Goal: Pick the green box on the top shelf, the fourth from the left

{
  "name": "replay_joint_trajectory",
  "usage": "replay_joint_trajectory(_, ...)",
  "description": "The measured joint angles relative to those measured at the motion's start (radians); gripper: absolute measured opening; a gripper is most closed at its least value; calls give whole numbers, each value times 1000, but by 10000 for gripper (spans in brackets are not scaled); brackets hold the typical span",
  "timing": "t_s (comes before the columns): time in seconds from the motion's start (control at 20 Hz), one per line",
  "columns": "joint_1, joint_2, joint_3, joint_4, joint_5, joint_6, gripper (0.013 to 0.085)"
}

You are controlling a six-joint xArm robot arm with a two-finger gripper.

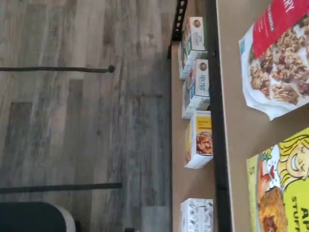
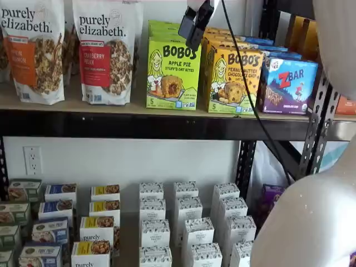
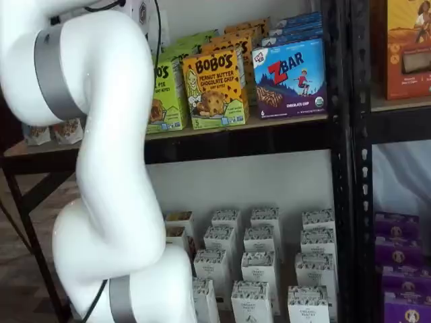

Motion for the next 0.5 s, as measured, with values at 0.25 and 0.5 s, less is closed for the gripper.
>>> replay_joint_trajectory(0.25,-2,20,-7,0,-29,-6,850)
replay_joint_trajectory(0.5,-12,54,-31,3,-49,-18,850)
